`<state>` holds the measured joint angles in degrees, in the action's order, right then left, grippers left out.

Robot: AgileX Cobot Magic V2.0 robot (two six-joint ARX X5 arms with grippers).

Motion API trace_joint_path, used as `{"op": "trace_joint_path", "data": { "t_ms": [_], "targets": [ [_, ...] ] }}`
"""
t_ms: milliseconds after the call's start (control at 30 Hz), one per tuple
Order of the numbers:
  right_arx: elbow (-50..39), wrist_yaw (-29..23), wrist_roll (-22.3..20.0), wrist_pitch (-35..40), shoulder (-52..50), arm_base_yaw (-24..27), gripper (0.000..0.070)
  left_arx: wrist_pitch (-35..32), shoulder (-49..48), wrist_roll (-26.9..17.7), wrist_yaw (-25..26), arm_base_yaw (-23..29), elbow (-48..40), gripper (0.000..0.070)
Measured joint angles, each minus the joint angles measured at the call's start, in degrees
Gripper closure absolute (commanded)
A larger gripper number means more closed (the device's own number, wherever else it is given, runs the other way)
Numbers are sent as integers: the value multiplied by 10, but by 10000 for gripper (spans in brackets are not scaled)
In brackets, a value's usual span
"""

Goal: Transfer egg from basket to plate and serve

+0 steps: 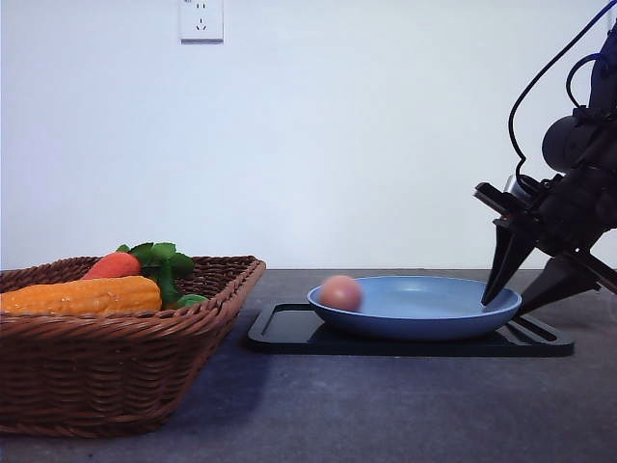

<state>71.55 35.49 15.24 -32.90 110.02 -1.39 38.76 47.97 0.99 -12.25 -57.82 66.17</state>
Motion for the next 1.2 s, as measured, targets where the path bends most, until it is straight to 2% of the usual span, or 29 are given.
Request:
{"op": "trace_joint_path", "data": {
  "t_ms": [400,500,633,767,833,900,1100,1200],
  "targets": [
    [27,4,-16,-9,-32,23,466,-10,16,0,-3,16,0,294],
    [41,4,-16,-12,-65,39,486,-14,27,0,-29,25,0,305],
    [42,3,-23,-23,-121,50,576,-24,50,0,-65,42,0,383],
    [43,-7,-45,-63,-179,44,669,-36,84,-2,-70,66,0,524],
    [43,-30,-55,-87,-209,31,696,-32,104,-8,-70,84,0,629],
    [42,-62,-66,-110,-237,11,700,-25,124,-15,-70,104,0,700],
    [1,-169,-89,-123,-327,-80,700,15,187,-29,-70,175,0,700],
    [-48,-232,-92,-100,-376,-127,700,19,199,-30,-57,220,-6,700]
  ]
}}
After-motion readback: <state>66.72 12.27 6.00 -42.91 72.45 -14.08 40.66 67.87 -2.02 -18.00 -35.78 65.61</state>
